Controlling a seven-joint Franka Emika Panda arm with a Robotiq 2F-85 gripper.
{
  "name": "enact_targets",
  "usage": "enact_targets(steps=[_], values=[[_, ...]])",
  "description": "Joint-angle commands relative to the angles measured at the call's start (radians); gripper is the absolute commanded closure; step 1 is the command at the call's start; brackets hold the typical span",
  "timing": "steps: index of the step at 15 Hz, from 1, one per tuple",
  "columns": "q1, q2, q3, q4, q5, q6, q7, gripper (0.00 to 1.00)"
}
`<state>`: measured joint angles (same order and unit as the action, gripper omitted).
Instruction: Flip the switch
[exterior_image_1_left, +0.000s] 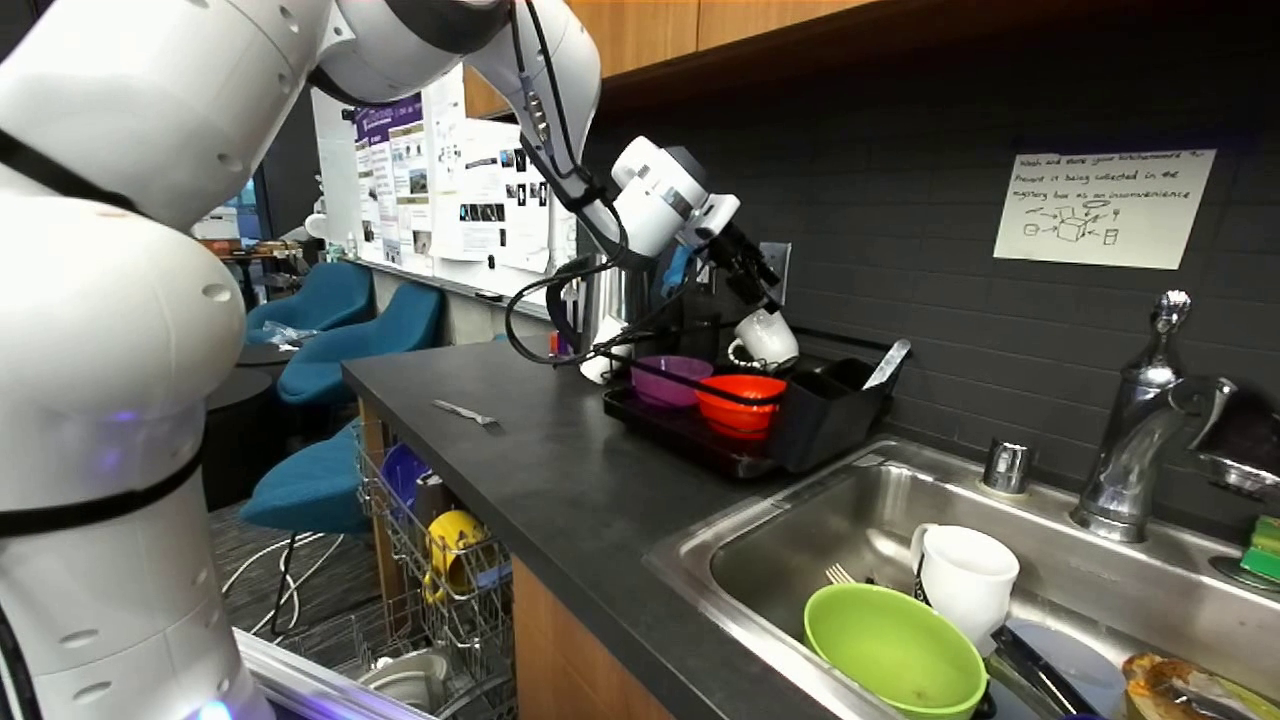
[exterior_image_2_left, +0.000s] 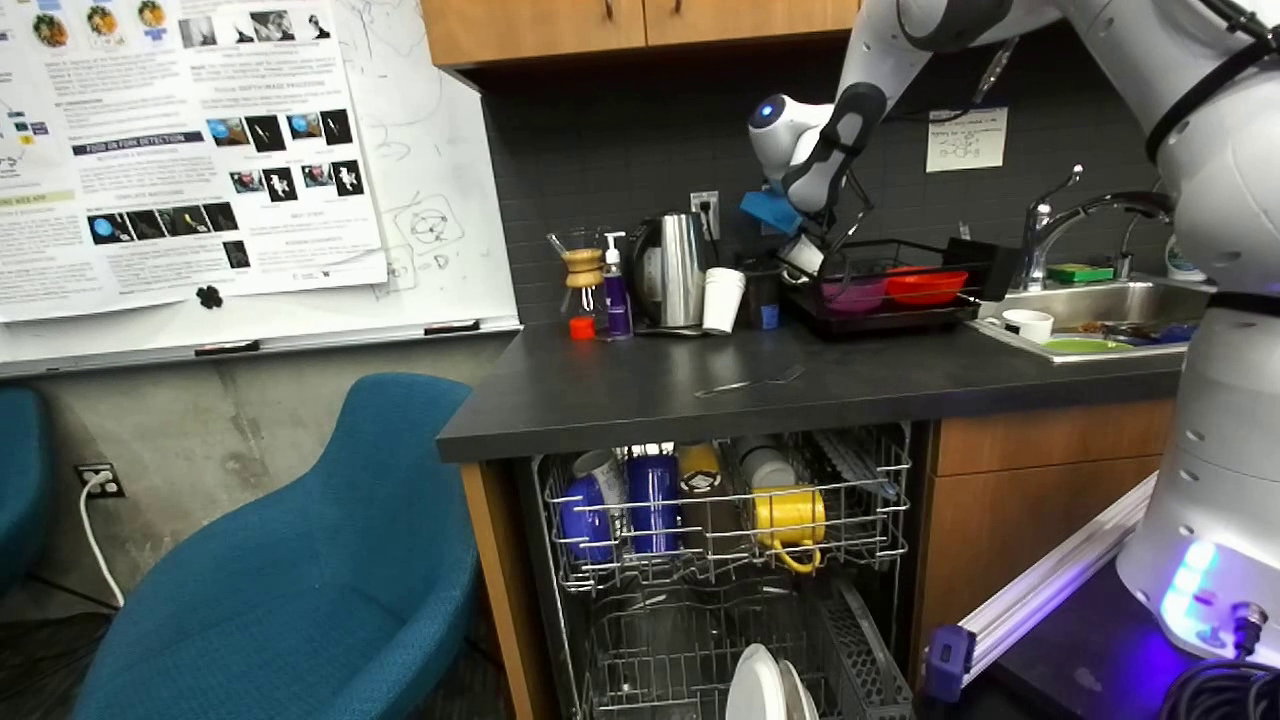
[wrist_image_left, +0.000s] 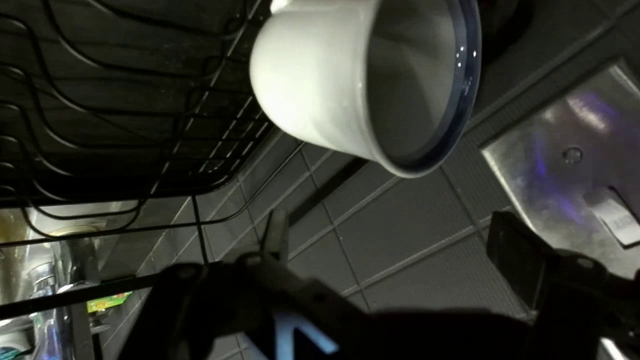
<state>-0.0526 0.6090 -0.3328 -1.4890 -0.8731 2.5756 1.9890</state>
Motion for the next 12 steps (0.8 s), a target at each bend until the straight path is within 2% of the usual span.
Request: enact_targets(steps=[1, 12], values=[[-0.012, 0.032, -0.013, 0.06, 0.01, 0.0, 0.031, 0.0], [-0.018, 0.044, 0.011, 0.081, 0.07, 0.003, 0.005, 0.0]])
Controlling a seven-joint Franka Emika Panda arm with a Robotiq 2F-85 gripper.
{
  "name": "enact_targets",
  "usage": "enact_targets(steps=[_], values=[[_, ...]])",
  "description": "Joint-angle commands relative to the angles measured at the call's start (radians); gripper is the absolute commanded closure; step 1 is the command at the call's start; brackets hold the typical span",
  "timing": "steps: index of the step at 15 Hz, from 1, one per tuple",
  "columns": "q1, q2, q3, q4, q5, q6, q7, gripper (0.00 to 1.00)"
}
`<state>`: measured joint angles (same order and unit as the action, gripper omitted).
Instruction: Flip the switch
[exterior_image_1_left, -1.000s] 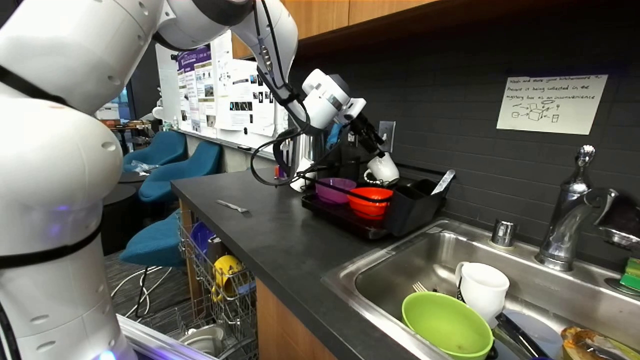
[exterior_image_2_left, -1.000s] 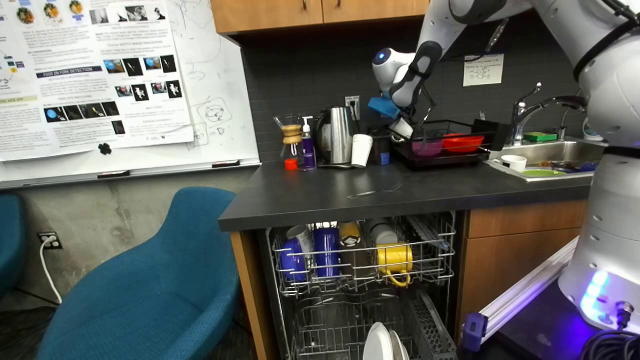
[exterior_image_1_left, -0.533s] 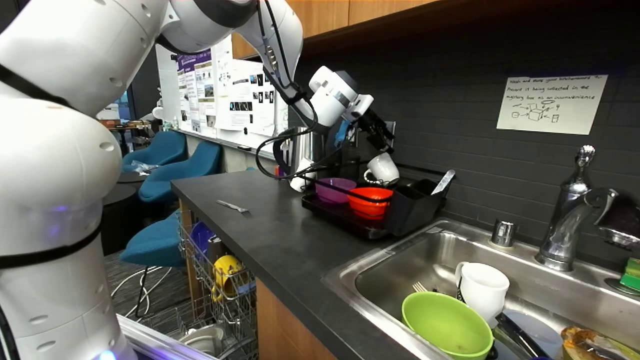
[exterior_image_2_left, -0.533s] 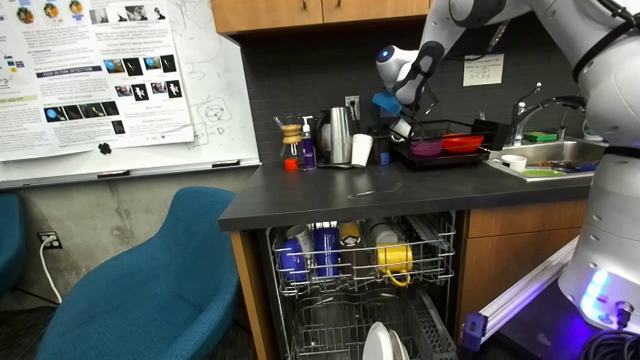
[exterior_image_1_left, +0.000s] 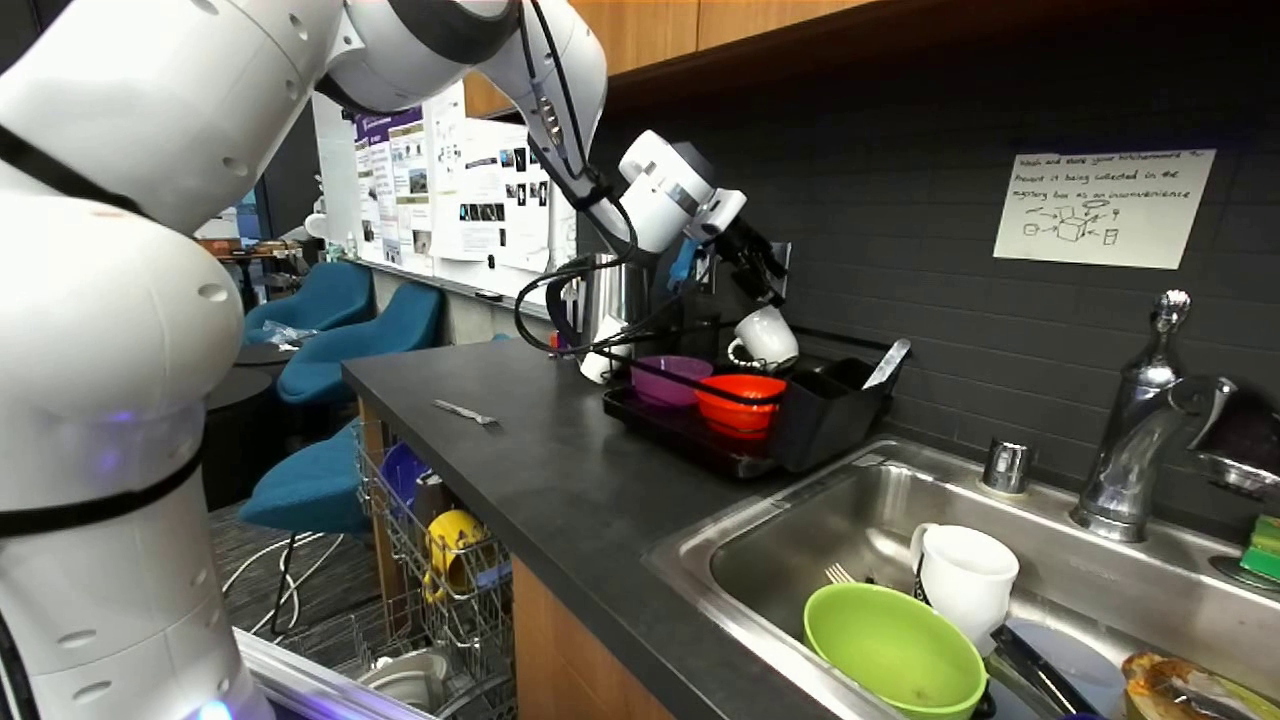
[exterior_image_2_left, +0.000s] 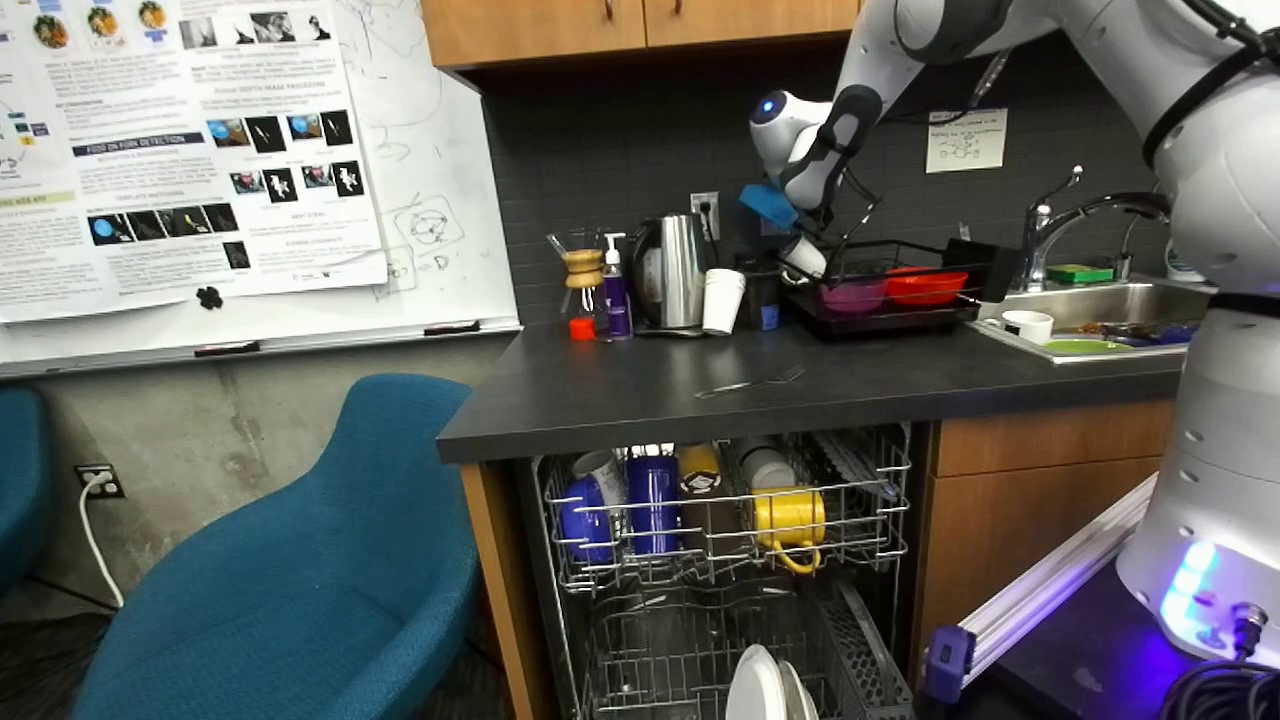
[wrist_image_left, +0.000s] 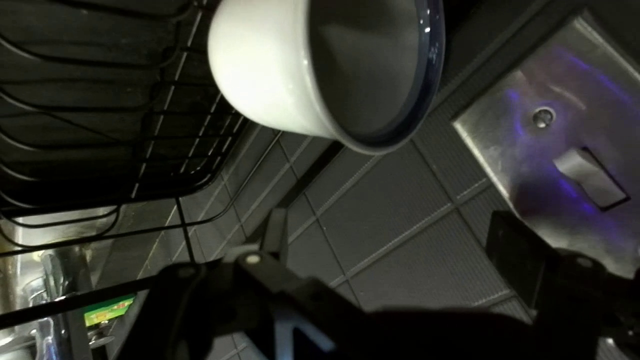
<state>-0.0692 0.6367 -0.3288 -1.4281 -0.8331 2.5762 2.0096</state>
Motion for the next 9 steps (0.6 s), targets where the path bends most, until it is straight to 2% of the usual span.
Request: enact_targets(steps=[1, 9], values=[[0.0, 0.016, 0.006, 0.017, 0.031, 0.004, -0.016, 0.0], [0.005, 0.01, 0.008, 0.01, 0.038, 0.006, -0.013, 0.0]])
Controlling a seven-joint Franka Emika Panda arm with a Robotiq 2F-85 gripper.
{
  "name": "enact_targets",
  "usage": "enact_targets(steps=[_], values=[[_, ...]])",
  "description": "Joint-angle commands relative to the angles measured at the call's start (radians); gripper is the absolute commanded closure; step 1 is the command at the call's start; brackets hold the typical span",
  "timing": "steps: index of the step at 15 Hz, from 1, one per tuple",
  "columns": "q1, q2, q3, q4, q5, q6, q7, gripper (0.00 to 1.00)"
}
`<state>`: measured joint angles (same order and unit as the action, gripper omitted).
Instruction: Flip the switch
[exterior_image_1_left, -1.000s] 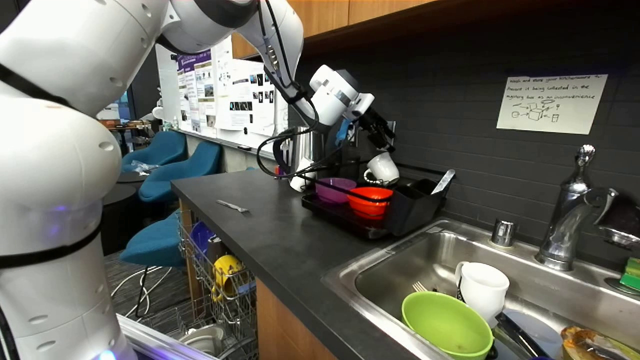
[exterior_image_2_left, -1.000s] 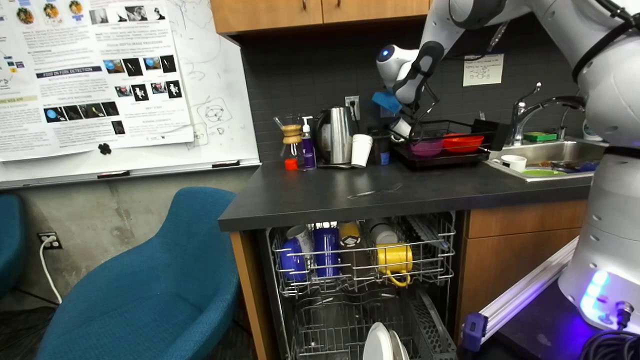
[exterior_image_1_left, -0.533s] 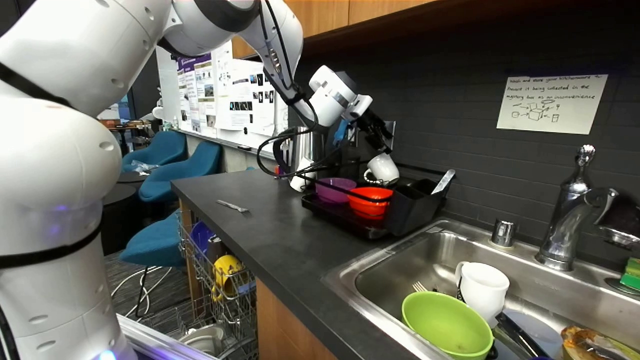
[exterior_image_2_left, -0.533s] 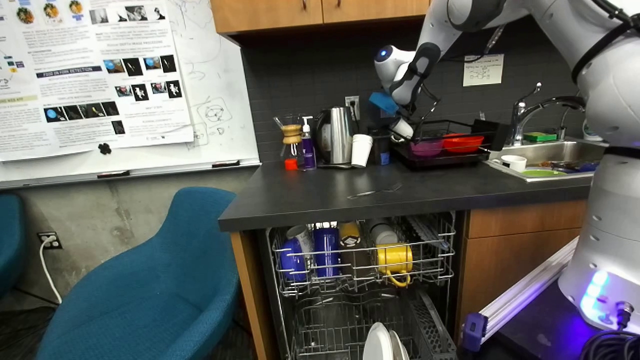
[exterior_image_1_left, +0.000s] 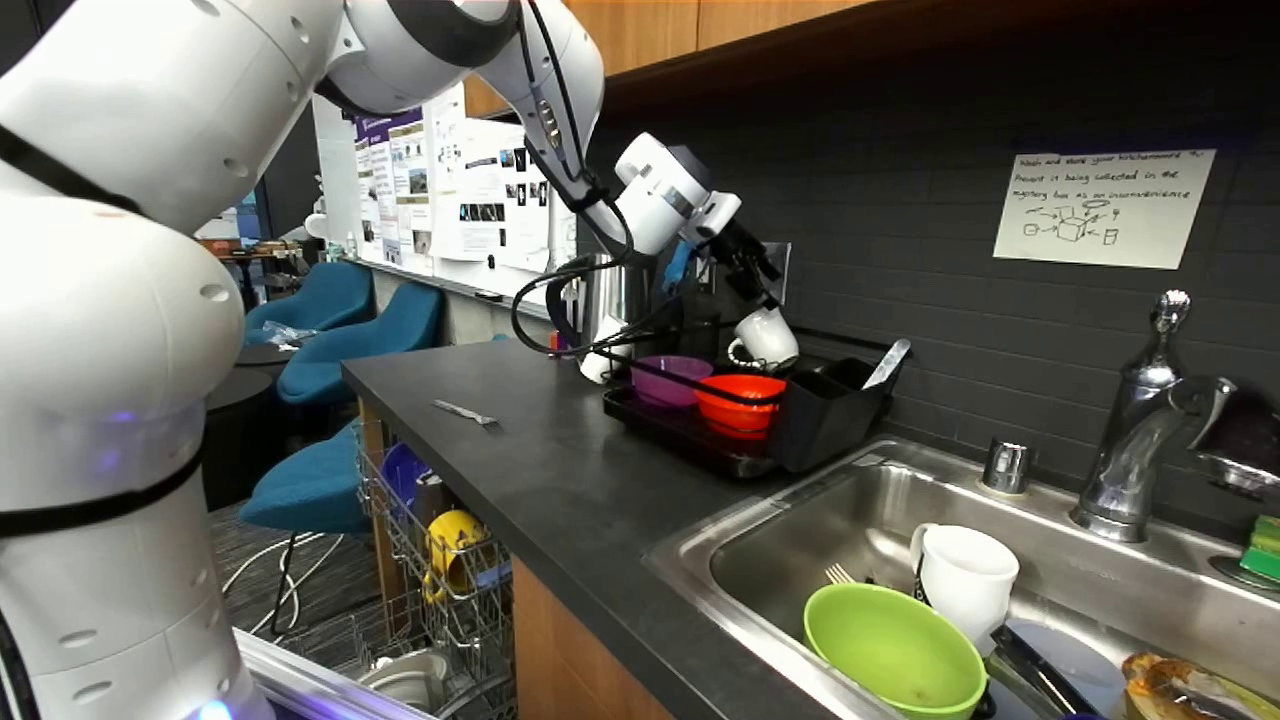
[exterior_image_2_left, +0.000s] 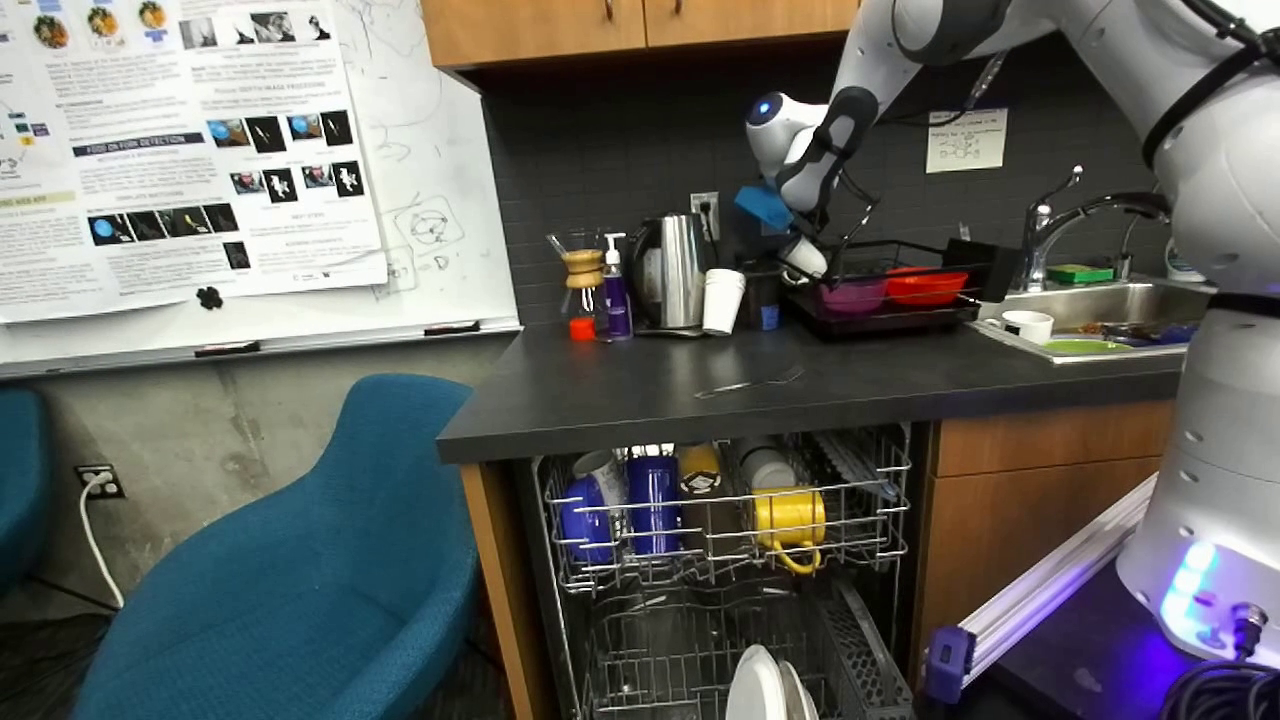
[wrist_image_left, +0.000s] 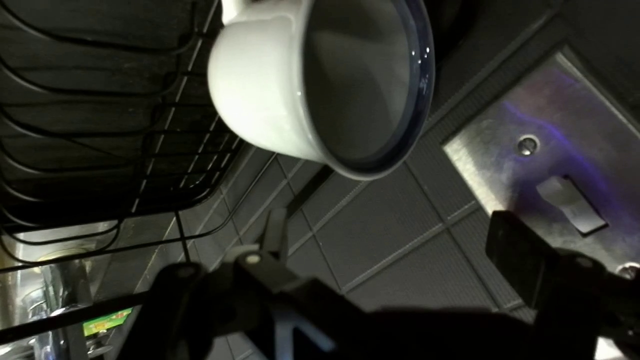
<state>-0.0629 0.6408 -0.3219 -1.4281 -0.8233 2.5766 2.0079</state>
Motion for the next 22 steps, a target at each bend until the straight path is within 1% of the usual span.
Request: enact_targets(steps=[1, 6, 10, 22], values=[[-0.001, 0.006, 0.004, 0.007, 0.03, 0.006, -0.017, 0.0], [-0.002, 0.01, 0.024, 0.006, 0.047, 0.011, -0.048, 0.0], [0.002, 0.02, 0.024, 0.014, 0.079, 0.008, -0.077, 0.0], [0.062, 0.044, -0.038, 0.05, 0.042, 0.002, -0.009, 0.0]])
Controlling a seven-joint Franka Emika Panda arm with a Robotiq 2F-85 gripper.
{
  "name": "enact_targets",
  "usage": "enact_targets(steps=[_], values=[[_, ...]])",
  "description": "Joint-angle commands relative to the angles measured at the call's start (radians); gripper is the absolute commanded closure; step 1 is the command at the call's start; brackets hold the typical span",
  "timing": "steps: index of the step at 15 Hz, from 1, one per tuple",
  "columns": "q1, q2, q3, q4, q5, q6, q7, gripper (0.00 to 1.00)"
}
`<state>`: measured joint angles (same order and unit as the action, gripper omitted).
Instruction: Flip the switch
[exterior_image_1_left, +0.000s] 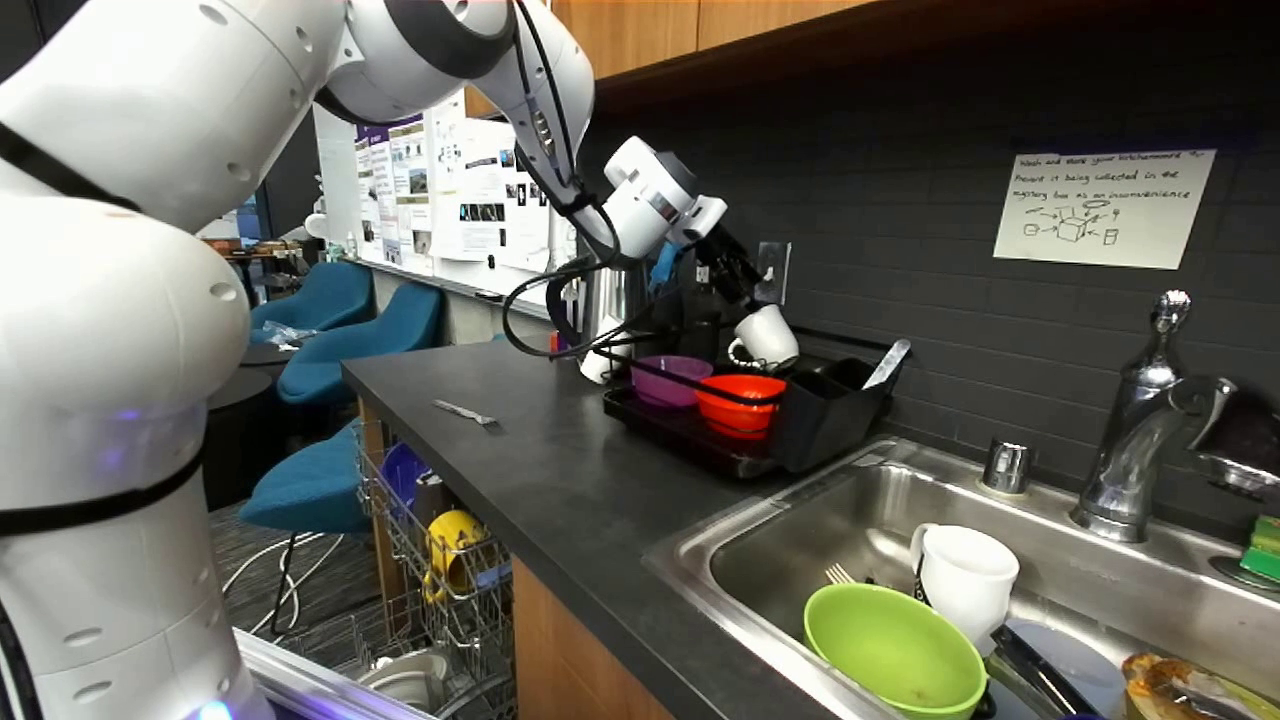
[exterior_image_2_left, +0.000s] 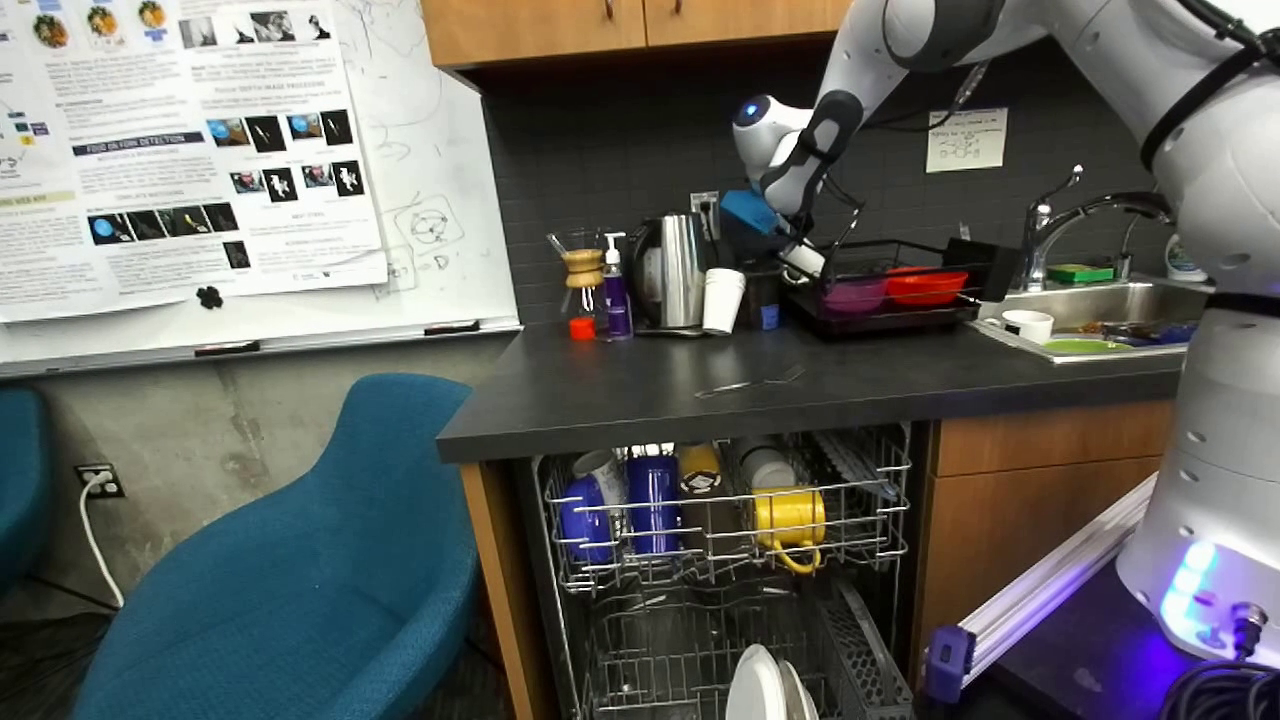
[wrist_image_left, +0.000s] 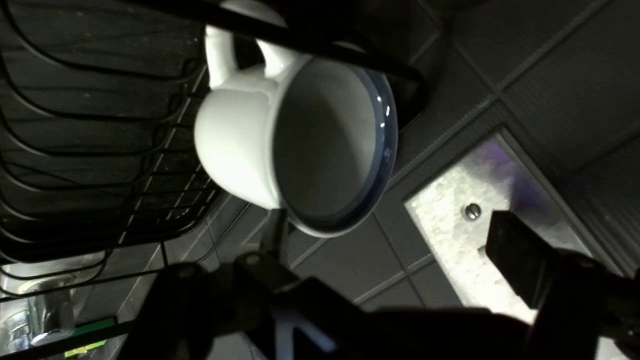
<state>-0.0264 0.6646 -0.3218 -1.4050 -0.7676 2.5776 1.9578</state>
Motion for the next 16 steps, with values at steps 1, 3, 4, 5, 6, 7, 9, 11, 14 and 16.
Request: enact_targets(steps=[1, 3, 4, 5, 6, 7, 9, 11, 14, 16], values=[[0.033, 0.022, -0.049, 0.028, -0.023, 0.001, 0.051, 0.0], [0.045, 0.023, -0.065, 0.026, -0.043, -0.001, 0.072, 0.0], [0.048, 0.024, -0.07, 0.024, -0.052, -0.003, 0.08, 0.0], [0.051, 0.027, -0.073, 0.024, -0.06, -0.006, 0.089, 0.0], [0.051, 0.027, -0.073, 0.022, -0.068, -0.008, 0.091, 0.0], [0.053, 0.03, -0.075, 0.023, -0.076, -0.01, 0.099, 0.0], [0.054, 0.03, -0.075, 0.022, -0.094, -0.011, 0.108, 0.0], [0.052, 0.033, -0.072, 0.025, -0.114, -0.014, 0.118, 0.0], [0.044, 0.036, -0.072, 0.036, -0.142, -0.024, 0.125, 0.0], [0.046, 0.035, -0.077, 0.04, -0.163, -0.036, 0.145, 0.0]])
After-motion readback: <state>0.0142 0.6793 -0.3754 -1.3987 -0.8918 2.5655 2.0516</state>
